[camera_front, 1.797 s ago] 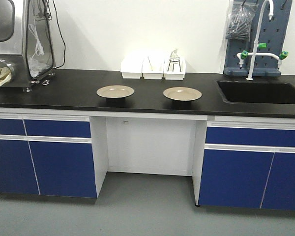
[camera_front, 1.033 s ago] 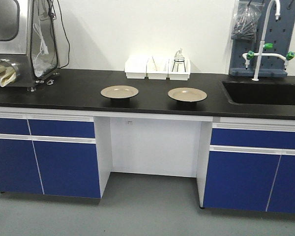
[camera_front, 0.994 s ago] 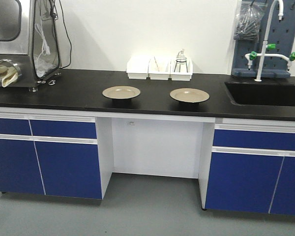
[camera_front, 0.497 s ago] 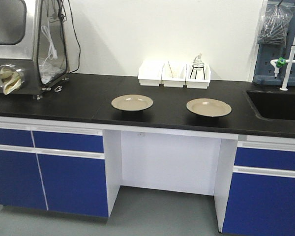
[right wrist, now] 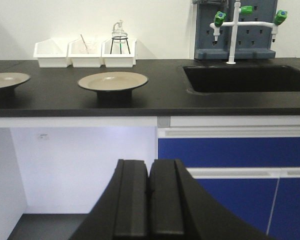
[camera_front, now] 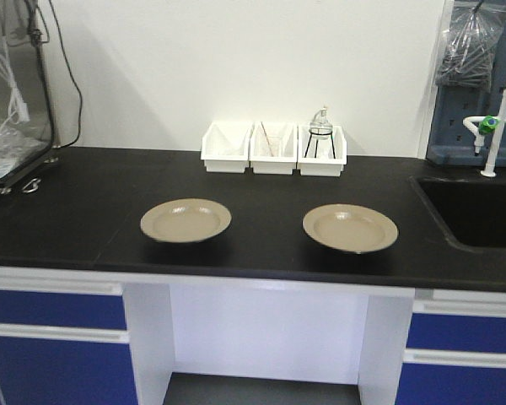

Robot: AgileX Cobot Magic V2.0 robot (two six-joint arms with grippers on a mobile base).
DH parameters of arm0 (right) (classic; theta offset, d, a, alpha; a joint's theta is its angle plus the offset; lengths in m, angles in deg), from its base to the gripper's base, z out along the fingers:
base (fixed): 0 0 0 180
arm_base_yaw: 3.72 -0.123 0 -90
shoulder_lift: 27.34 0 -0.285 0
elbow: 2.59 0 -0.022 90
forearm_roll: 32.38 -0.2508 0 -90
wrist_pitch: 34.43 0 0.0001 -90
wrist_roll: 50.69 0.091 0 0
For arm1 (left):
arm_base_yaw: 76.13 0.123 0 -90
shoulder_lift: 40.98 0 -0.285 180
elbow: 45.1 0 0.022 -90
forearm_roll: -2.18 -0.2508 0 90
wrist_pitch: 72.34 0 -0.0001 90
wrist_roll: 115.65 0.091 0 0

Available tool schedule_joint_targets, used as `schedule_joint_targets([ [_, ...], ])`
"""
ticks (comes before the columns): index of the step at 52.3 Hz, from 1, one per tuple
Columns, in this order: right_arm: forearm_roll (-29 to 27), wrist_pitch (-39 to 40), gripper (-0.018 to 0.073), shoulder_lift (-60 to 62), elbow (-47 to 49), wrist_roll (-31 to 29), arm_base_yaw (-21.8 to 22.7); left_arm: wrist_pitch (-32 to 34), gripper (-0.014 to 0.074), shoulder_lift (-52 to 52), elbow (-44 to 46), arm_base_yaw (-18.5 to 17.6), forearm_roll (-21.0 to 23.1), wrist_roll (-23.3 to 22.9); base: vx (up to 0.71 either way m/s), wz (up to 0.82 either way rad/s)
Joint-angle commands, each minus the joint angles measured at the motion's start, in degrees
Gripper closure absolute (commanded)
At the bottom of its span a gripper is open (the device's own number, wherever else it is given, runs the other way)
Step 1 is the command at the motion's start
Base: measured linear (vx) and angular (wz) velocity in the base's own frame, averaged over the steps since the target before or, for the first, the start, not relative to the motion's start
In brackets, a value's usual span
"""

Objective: Arrange circular plates on left workspace

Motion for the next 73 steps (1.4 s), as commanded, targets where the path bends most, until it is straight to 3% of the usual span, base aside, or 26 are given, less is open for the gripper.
schedule_joint_targets([
  [1,0.7,4.7,0.0564,0.7,-1.2,0.1,0.3,4.6,0.0594,-0.9,-1.1,-0.3,0.1,-0.4,0.54,-0.08],
  [45,0.7,4.7,0.0564,0.7,-1.2,0.1,0.3,4.6,0.0594,-0.9,-1.1,-0.3,0.1,-0.4,0.52,-0.08],
  [73,0.7,4.7,0.0564,0.7,-1.2,0.1,0.3,4.6,0.0594,-0.9,-1.1,-0.3,0.1,-0.4,0.25,-0.01],
])
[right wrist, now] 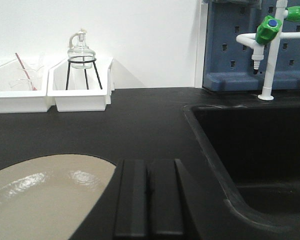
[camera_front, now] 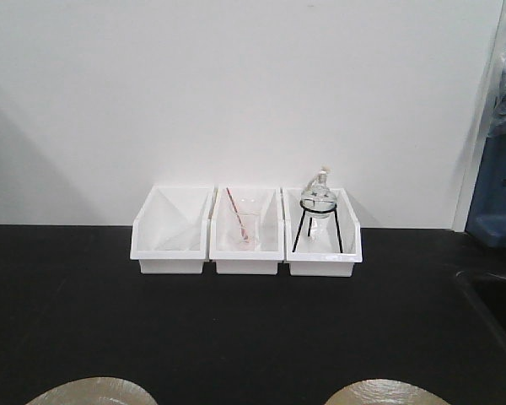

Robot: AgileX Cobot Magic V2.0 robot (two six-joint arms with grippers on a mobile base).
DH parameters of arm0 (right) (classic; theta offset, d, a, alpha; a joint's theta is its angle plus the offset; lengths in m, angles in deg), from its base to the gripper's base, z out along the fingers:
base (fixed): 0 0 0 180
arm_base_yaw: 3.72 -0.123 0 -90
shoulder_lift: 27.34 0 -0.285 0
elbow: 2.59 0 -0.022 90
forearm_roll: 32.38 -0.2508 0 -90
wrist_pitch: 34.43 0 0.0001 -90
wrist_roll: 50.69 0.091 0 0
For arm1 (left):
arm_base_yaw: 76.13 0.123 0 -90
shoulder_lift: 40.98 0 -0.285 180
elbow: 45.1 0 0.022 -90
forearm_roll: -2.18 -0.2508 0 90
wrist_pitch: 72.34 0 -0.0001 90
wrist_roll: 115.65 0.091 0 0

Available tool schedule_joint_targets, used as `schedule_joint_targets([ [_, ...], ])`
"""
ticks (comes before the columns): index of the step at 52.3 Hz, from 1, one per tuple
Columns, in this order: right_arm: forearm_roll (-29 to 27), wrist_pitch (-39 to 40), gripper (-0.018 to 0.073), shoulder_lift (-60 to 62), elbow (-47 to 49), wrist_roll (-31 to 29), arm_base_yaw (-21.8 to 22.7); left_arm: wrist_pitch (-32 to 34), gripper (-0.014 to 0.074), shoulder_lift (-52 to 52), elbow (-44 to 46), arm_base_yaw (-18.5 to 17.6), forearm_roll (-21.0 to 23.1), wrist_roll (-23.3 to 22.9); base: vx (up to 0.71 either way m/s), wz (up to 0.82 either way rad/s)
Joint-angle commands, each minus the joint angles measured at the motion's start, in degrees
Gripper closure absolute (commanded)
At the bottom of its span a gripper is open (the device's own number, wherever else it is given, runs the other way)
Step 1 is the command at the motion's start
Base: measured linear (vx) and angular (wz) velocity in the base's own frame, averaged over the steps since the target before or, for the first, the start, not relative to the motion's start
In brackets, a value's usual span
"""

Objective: Arrange circular plates on left workspace

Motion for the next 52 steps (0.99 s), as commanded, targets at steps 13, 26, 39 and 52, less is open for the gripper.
schedule_joint_targets([
  [13,0.7,4.7,0.0564,0.7,-1.2,0.1,0.3,4.7,0.0594,-0.9,-1.1,-0.3,0.1,-0.4,0.07,-0.01],
  [26,0.7,4.8,0.0564,0.7,-1.2,0.1,0.3,4.7,0.0594,-0.9,-1.1,-0.3,0.1,-0.4,0.01,0.0],
  [39,1.1,9.5,0.0564,0.7,-1.2,0.1,0.4,13.2,0.0594,-0.9,-0.6,-0.3,0.2,-0.3,0.0,0.0],
  [52,-7.7,15.2,0.0564,-0.9,4.9,5.1,0.3,15.1,0.0594,1.8,10.1,-0.4,11.7,-11.7,0.0,0.0],
])
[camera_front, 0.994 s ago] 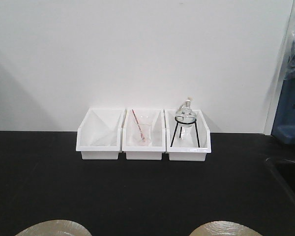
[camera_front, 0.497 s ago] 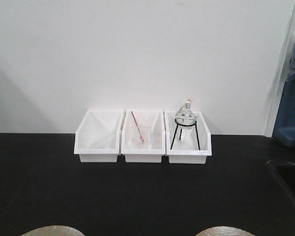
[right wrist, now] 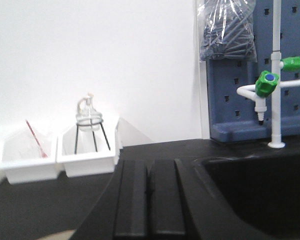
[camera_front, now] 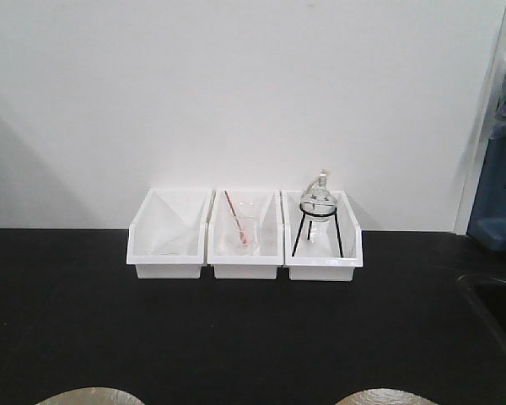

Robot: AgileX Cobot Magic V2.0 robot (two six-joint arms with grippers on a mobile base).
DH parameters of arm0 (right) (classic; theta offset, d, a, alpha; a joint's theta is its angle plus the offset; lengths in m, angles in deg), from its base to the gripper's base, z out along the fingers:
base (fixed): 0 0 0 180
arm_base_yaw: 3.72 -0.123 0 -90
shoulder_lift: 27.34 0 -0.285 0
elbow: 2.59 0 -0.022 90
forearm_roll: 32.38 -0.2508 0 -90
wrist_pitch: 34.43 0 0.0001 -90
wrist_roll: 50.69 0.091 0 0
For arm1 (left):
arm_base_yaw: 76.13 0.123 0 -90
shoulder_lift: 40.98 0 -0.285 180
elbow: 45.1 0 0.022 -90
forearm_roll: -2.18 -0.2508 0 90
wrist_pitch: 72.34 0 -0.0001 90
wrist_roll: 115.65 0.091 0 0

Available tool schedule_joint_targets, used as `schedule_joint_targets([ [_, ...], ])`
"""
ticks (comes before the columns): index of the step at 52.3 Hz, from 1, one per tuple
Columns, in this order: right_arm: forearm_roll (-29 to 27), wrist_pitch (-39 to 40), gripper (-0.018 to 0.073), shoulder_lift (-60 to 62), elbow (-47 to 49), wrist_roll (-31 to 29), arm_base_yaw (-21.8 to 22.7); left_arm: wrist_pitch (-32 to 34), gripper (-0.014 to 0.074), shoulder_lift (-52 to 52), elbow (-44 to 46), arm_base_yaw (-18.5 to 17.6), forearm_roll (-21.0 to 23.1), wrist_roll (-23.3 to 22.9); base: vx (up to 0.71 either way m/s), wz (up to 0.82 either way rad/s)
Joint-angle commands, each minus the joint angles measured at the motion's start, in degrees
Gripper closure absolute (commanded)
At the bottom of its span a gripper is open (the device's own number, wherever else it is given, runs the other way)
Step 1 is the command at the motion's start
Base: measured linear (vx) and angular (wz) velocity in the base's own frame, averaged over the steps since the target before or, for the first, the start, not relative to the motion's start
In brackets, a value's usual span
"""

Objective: Arrange circular plates on left workspace

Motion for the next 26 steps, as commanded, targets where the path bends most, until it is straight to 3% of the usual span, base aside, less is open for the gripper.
schedule_joint_targets([
  [1,-4.2,3.9,0.0564,-1.2,4.8,1.4,0.3,0.8,0.0594,3.0,7.7,-0.4,4.9,-2.9,0.0,-0.01],
  [8,-8.0,0.1,0.0564,-8.5,10.9,1.4,0.3,-2.9,0.0594,14.6,17.6,-0.4,9.1,-3.2,0.0,-0.01],
  [13,-8.0,-2.6,0.0564,-15.8,15.0,1.4,0.3,-7.2,0.0594,25.9,25.7,-0.4,9.0,-2.8,0.0,0.0],
  [26,-7.0,-8.6,0.0564,-36.4,27.1,-4.2,0.3,-27.6,0.0594,56.2,51.5,-0.1,9.4,6.1,0.0,0.0],
])
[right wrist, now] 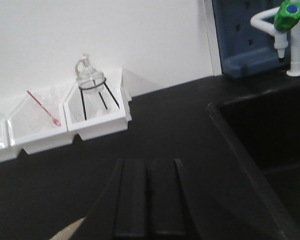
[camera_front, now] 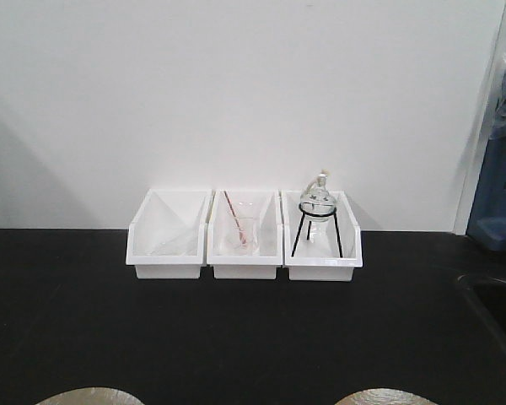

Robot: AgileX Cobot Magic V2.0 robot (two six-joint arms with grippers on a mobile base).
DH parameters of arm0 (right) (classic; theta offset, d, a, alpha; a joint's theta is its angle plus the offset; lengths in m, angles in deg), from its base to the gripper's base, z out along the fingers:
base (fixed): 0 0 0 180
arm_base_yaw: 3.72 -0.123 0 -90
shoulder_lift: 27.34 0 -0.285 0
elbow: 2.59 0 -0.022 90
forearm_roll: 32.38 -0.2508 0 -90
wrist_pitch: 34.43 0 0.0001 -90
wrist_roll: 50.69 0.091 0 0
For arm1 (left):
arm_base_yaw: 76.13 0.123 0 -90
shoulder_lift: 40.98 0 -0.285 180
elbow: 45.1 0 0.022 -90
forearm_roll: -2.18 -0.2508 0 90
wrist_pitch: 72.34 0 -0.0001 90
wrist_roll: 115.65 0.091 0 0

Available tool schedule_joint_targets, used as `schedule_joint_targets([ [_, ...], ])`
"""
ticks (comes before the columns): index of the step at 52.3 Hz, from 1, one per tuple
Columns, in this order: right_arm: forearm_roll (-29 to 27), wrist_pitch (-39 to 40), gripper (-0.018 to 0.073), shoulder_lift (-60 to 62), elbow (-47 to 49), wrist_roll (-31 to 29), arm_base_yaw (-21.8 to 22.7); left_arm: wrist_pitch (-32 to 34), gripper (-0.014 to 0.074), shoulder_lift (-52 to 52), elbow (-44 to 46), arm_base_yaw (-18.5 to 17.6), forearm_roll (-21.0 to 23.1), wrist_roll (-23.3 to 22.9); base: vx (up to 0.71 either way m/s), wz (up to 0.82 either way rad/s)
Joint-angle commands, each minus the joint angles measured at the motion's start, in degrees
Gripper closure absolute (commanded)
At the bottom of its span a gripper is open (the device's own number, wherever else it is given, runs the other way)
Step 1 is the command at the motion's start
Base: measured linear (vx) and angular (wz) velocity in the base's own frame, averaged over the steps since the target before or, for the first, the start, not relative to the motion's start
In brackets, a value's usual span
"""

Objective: Arrange circular plates on left workspace

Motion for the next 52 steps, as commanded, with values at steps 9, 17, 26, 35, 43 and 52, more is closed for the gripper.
schedule_joint_targets([
  [9,0.3,0.2,0.0564,-14.9,10.3,-5.1,0.3,-18.9,0.0594,22.8,21.1,5.6,1.6,8.2,0.0,0.0],
  [17,0.1,0.8,0.0564,-18.8,10.8,-5.1,0.3,-27.4,0.0594,31.2,24.5,15.5,6.3,10.6,0.0,0.0],
  [26,0.3,0.7,0.0564,-21.3,10.7,-7.2,0.3,-36.4,0.0594,39.0,24.4,26.3,18.3,20.9,0.0,0.0],
  [35,0.3,0.7,0.0564,-21.7,10.7,-8.6,0.3,-48.4,0.0594,46.9,24.4,30.6,28.4,30.1,0.0,0.0],
  [43,0.4,1.0,0.0564,-22.4,10.7,-9.9,-1.0,-49.5,0.0594,52.2,24.4,30.5,29.2,30.9,0.0,0.0],
  [52,0.3,1.0,0.0564,-22.4,10.7,-10.0,-1.0,-50.7,0.0594,53.6,24.4,30.5,23.7,31.0,0.0,0.0],
])
